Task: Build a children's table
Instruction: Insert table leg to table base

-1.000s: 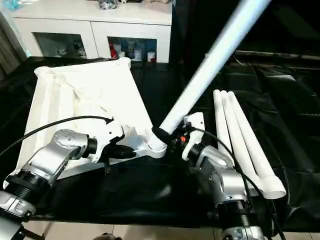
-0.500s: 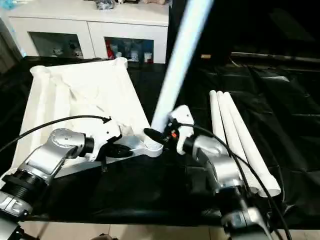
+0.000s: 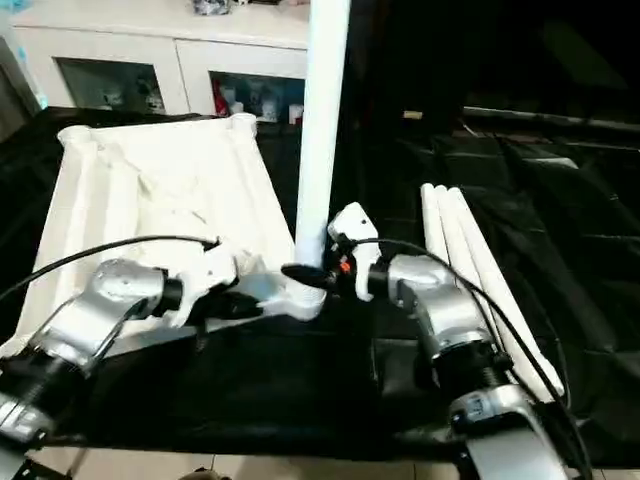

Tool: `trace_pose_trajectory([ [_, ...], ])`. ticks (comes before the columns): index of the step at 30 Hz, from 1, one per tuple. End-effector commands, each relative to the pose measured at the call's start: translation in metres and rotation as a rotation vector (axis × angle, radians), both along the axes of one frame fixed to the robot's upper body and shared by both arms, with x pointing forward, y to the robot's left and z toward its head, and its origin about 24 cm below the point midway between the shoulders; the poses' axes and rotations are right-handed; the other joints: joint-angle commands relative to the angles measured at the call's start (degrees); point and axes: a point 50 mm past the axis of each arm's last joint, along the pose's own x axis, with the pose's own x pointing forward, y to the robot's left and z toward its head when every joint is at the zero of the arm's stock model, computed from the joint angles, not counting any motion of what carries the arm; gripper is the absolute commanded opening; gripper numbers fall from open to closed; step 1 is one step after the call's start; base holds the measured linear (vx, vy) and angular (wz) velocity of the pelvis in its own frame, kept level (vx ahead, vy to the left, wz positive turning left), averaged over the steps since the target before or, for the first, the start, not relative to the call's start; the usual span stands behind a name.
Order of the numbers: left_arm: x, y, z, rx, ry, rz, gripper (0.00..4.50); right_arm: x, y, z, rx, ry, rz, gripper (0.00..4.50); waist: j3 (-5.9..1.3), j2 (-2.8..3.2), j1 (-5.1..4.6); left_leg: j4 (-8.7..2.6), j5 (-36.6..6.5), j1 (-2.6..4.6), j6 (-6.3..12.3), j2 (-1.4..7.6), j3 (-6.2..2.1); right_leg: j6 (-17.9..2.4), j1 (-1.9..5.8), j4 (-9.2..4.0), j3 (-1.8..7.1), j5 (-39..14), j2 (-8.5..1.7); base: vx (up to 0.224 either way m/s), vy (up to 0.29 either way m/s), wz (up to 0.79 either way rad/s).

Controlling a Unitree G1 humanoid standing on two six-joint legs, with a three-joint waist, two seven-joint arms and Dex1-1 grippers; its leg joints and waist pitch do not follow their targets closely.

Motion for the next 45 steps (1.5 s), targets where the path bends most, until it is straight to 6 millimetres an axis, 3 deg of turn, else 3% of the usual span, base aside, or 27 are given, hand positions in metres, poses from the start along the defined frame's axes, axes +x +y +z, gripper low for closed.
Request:
trace_pose_trajectory([
  [1, -0.012, -0.018, 0.003, -0.032, 0.0, -0.184, 0.0, -0.019, -0.006, -0.041, -0.091, 0.182, 0.035, 1.89, -3.0, 0.76, 0.11, -4.92, -17.6, 1.29, -0.66, 3.77, -1.39, -11.4, 1.58, -5.01, 3.29, -14.0, -5.46, 0.0, 0.0, 0.0],
  [4, -0.017, -0.019, 0.005, -0.045, -0.003, -0.247, 0.0, -0.026, -0.008, -0.044, -0.095, 0.192, 0.095, 1.89, -3.01, 0.91, 0.16, -5.24, -18.8, 1.64, -0.93, 3.89, -1.4, -11.9, 1.72, -5.02, 3.15, -12.8, -5.33, 0.0, 0.0, 0.0],
  [9, -0.022, -0.017, 0.009, -0.046, 0.003, -0.316, 0.0, -0.037, -0.009, -0.045, -0.085, 0.191, 0.173, 1.89, -2.74, 0.84, 0.78, -5.52, -22.0, 2.17, -1.68, 3.95, -1.35, -11.3, 1.62, -5.49, 3.26, -17.3, -5.53, 0.0, 0.0, 0.0],
  [12, -0.02, -0.014, 0.009, -0.022, -0.013, -0.305, 0.0, -0.041, -0.008, -0.047, -0.069, 0.196, 0.174, 1.89, -2.72, 0.61, 1.12, -5.63, -23.1, 2.43, -2.1, 4.04, -1.55, -10.1, 1.54, -5.92, 3.42, -21.4, -5.84, 0.0, 0.0, 0.0],
  [17, -0.008, -0.008, 0.005, 0.014, -0.061, -0.184, 0.0, -0.045, -0.005, -0.052, -0.061, 0.19, 0.153, 1.89, -2.53, 0.66, 1.12, -5.71, -24.0, 2.62, -2.49, 3.96, -1.56, -9.6, 1.29, -6.22, 3.43, -23.1, -5.75, 0.0, 0.0, 0.0],
  [19, -0.005, -0.005, 0.005, 0.021, -0.075, -0.151, 0.0, -0.046, -0.004, -0.052, -0.052, 0.185, 0.144, 1.89, -1.97, 0.61, 1.1, -5.66, -28.8, 3.34, -3.09, 3.78, -1.88, -7.9, 0.77, -7.21, 3.35, -31.1, -6.05, 0.0, 0.0, 0.0],
  [21, -0.004, -0.005, 0.006, 0.019, -0.077, -0.144, 0.0, -0.047, -0.004, -0.052, -0.054, 0.18, 0.142, 1.89, -1.92, 0.5, 1.04, -5.75, -30.9, 3.69, -3.31, 3.75, -2.29, -5.8, 0.63, -7.73, 3.25, -36.4, -6.26, 0.0, 0.0, 0.0],
  [23, -0.003, -0.005, 0.006, 0.013, -0.08, -0.132, 0.0, -0.048, -0.005, -0.053, -0.057, 0.17, 0.13, 1.89, -2.03, 0.61, 0.98, -5.93, -31.2, 3.66, -3.4, 3.85, -2.48, -5.2, 0.52, -7.8, 3.29, -36.3, -6.2, 0.0, 0.0, 0.0],
  [32, -0.003, -0.003, 0.006, 0.009, -0.071, -0.136, 0.0, -0.042, -0.006, -0.053, -0.046, 0.148, 0.055, 1.89, -2.16, 0.76, 0.79, -6.25, -31.6, 3.39, -3.56, 3.85, -2.46, -6.3, 0.58, -7.52, 3.36, -32.7, -6.1, 0.0, 0.0, 0.0],
  [36, 0.002, -0.004, 0.004, -0.003, -0.053, -0.055, 0.0, -0.02, -0.01, -0.057, -0.073, 0.113, -0.218, 1.89, -2.03, 0.56, 0.23, -6.28, -31.9, 3.18, -3.94, 3.64, -2.61, -5.8, 0.51, -7.7, 3.08, -35.2, -6.25, 0.0, 0.0, 0.0],
  [38, 0.008, -0.006, 0.003, -0.011, -0.05, 0.02, 0.0, -0.009, -0.012, -0.06, -0.09, 0.105, -0.364, 1.89, -1.84, 0.92, -1.02, -6.32, -34.6, 3.17, -5.05, 3.45, -3.3, -4.3, 0.54, -8.07, 2.21, -38.6, -6.21, 0.0, 0.0, 0.0],
  [41, 0.027, -0.009, 0.003, 0.011, -0.074, 0.235, 0.0, 0.006, -0.005, -0.065, -0.142, 0.088, -0.582, 1.89, -1.93, 1.22, -1.83, -6.84, -36.9, 2.69, -5.77, 3.49, -3.8, -4.2, 1.01, -7.93, 1.73, -36.7, -6.14, -0.025, 0.026, -0.19],
  [43, 0.029, -0.009, 0.003, 0.017, -0.076, 0.261, 0.0, 0.007, -0.003, -0.066, -0.145, 0.088, -0.605, 1.89, -1.82, 1.26, -2.3, -6.65, -38.9, 3.42, -5.85, 3.33, -3.77, -4.4, 0.53, -8.43, 1.34, -36.8, -5.93, 0.0, 0.0, 0.0],
  [45, 0.038, -0.015, 0.004, 0.037, -0.074, 0.385, 0.0, 0.017, 0.008, -0.066, -0.164, 0.1, -0.727, 1.89, -1.71, 1.59, -2.75, -6.64, -40.0, 3.64, -5.38, 3.22, -3.76, -4.3, 0.74, -8.83, 0.68, -36.2, -5.96, 0.0, 0.0, 0.0],
])
